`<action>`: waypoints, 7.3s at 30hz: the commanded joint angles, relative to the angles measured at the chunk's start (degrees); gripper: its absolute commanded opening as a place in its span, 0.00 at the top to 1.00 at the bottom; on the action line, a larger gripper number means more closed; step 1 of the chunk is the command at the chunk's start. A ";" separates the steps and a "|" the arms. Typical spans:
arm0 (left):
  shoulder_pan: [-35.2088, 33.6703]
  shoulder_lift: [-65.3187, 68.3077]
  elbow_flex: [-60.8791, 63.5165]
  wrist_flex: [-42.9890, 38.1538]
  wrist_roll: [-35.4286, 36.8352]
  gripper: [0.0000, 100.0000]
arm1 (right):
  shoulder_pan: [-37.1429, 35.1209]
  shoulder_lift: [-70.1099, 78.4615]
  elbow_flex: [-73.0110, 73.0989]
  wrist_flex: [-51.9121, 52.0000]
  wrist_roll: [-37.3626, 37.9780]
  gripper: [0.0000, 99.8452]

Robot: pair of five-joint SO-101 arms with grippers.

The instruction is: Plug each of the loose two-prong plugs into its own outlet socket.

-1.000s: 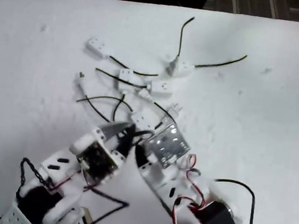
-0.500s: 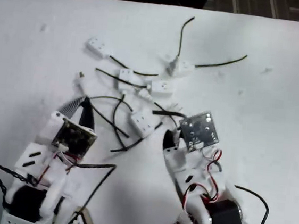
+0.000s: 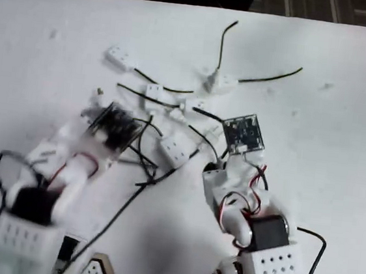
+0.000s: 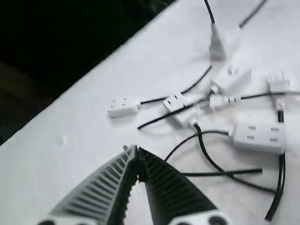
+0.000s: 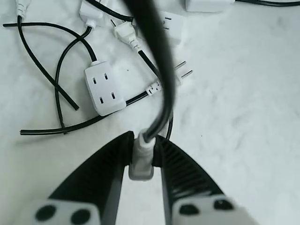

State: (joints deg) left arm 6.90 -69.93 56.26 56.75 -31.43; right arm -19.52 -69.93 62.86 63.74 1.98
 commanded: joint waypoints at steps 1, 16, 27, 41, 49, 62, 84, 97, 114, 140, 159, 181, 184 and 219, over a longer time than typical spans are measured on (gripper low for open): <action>-0.57 17.89 -9.76 0.00 -6.33 0.98 | 1.63 2.15 -2.46 -2.24 -0.97 0.98; -0.13 72.04 -39.56 0.53 -30.95 0.80 | 8.31 2.86 -0.18 -2.42 -0.88 0.98; -0.04 91.03 -56.53 2.81 -37.54 0.81 | 8.31 2.59 0.35 -2.07 -0.70 0.98; 0.04 108.44 -69.45 2.90 -37.63 0.91 | 8.31 2.42 1.32 -2.24 -0.44 0.98; -0.48 105.36 -70.59 11.87 -37.63 0.98 | 8.31 2.42 1.32 -2.15 -0.44 0.98; -4.44 89.10 -70.24 34.20 -27.87 0.98 | 8.31 2.42 1.32 -2.07 -0.44 0.98; -12.35 66.07 -26.64 23.65 -24.62 0.96 | 7.78 2.59 1.32 -1.98 -0.44 0.98; -6.73 56.22 -26.99 19.87 -29.89 0.76 | 7.78 2.86 1.32 -2.15 -0.35 0.98; 4.44 56.75 -16.62 1.93 -37.54 0.75 | 7.78 2.86 1.32 -2.15 -0.35 0.98; 6.20 67.30 -24.35 3.25 -10.73 0.98 | 7.78 2.86 1.32 -2.07 -0.35 0.98; 4.97 54.81 -25.76 8.97 -1.67 0.80 | 7.78 2.77 1.32 -2.15 -0.35 0.98; -1.80 59.82 -22.86 3.60 -1.58 0.78 | 4.09 2.95 -0.62 -1.98 1.76 0.98; -3.65 55.78 -25.41 7.30 -1.67 0.78 | 4.00 2.95 -0.62 -2.24 1.85 0.98; -19.30 27.82 11.60 -10.55 2.73 0.88 | -14.90 48.57 -11.25 -50.77 1.49 0.98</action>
State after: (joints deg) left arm -11.30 -40.13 68.04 47.43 -30.90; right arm -33.05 -22.55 54.07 17.14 3.30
